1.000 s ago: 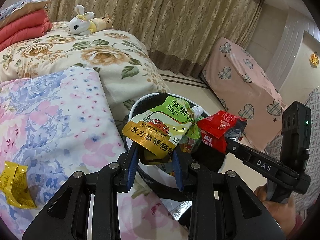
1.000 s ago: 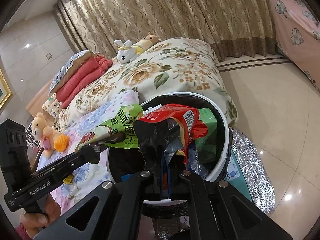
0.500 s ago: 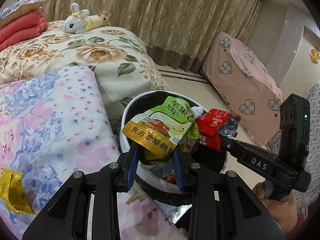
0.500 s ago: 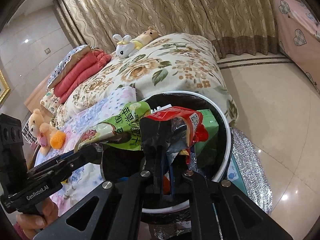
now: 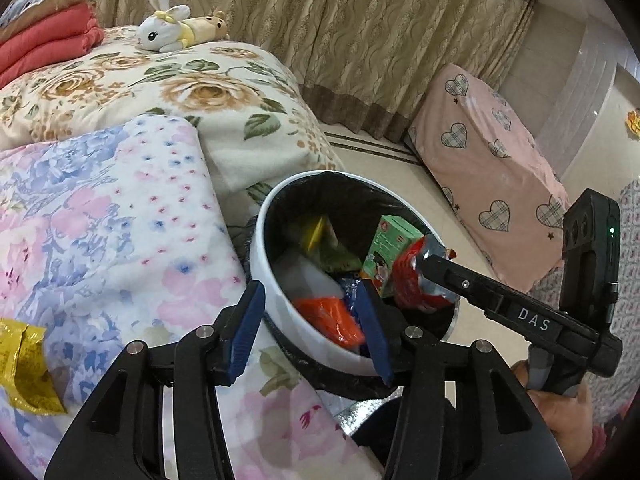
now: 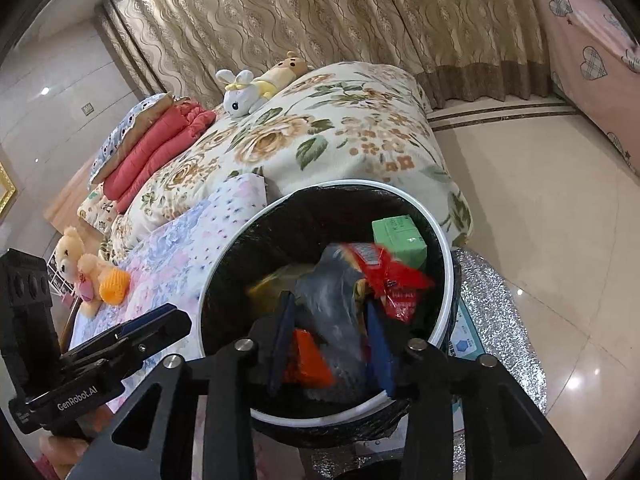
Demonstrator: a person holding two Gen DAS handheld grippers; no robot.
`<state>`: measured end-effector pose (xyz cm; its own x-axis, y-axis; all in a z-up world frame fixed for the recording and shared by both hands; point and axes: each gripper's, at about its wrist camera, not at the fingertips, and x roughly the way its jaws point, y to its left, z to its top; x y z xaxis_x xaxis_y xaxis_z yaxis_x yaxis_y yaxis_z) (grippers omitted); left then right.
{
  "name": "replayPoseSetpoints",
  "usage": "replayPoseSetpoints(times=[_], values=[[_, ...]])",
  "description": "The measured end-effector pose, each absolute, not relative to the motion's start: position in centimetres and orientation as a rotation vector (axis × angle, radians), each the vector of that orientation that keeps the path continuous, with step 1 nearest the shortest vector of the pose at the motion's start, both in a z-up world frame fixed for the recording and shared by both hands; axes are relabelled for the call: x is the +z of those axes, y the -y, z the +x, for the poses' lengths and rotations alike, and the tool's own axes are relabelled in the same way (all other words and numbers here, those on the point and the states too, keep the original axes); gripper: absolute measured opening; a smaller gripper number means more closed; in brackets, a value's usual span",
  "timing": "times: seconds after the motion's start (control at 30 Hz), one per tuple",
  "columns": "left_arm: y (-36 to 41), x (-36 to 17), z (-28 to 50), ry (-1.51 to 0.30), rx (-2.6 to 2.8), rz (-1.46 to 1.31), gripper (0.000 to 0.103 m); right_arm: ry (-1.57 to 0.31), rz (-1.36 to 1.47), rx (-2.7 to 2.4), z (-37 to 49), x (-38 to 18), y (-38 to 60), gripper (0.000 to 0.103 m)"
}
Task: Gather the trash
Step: 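Open both grippers to drop the green-gold packet and red bag into the bin, then reach the right gripper to the yellow wrapper while left reaches the orange mesh sleeve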
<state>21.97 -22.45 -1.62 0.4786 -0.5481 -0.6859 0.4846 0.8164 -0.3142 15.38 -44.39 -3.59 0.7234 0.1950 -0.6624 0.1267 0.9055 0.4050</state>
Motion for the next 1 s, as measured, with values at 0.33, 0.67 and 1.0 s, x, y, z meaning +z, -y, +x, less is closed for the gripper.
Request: replayPoseSetpoints(times=[0.33, 0.67, 1.0], values=[[18.6, -1.1, 20.1, -0.831, -0.583, -0.119, 0.056, -0.736, 0.46, 0.041, 14.5, -3.1, 43.0, 0.065], [14.4, -1.5, 18.4, -0.817, -0.522, -0.152, 0.058, -0.698, 0.485, 0.067, 13.8, -2.7, 40.4, 0.078], [9.0, -2.1, 15.8, -0.808, -0.457, -0.177, 0.058, -0.683, 0.452, 0.148, 13.7, -2.4, 35.8, 0.083]])
